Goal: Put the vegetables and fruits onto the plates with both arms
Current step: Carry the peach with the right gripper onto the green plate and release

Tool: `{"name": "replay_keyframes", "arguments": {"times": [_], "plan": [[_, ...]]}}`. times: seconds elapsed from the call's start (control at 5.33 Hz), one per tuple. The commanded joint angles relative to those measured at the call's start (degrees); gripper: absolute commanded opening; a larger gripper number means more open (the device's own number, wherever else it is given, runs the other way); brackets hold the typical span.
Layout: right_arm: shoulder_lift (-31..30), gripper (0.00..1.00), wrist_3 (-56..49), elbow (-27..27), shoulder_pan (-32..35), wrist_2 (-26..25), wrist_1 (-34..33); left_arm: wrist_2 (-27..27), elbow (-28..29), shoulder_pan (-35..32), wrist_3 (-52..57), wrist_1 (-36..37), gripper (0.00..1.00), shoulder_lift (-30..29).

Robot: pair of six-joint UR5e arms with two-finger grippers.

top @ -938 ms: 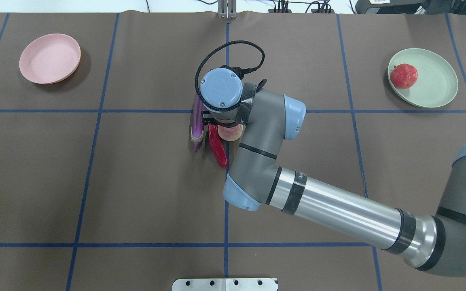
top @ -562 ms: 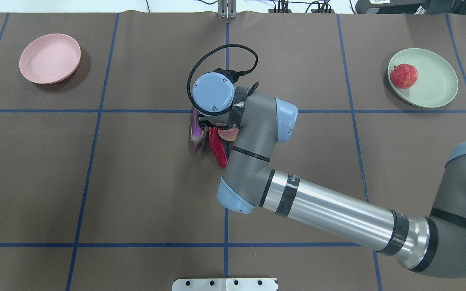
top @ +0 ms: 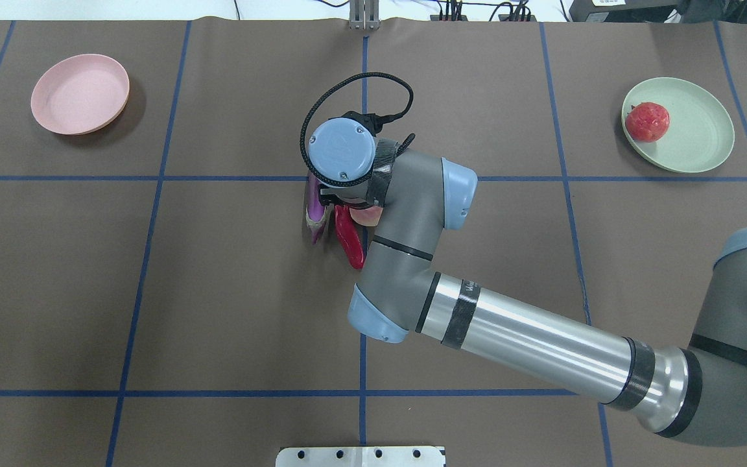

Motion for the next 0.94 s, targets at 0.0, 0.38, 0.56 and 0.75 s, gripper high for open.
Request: {"name": "replay_keyframes", "arguments": {"times": [0.0,0.38,0.56,0.75], "plan": [[0.2,0.00,-0.8,0.8,2.2,1.5,0.2,0.0,0.1,0.0,-0.1,0.0,1.00,0.0],[-7.2,0.00,-15.3,6.2,14.7,13.5,0.8,0.0,0.1,0.1,0.0,0.0,1.00,0.0],[-11.6,0.00,-25.9,6.8,22.7,20.2,1.1,0.0,0.1,0.3,0.0,0.0,1.00,0.0],[-15.7,0.00,-36.8,6.3,30.5,24.6,1.8,0.0,0.1,0.5,-0.1,0.0,1.00,0.0]]}}
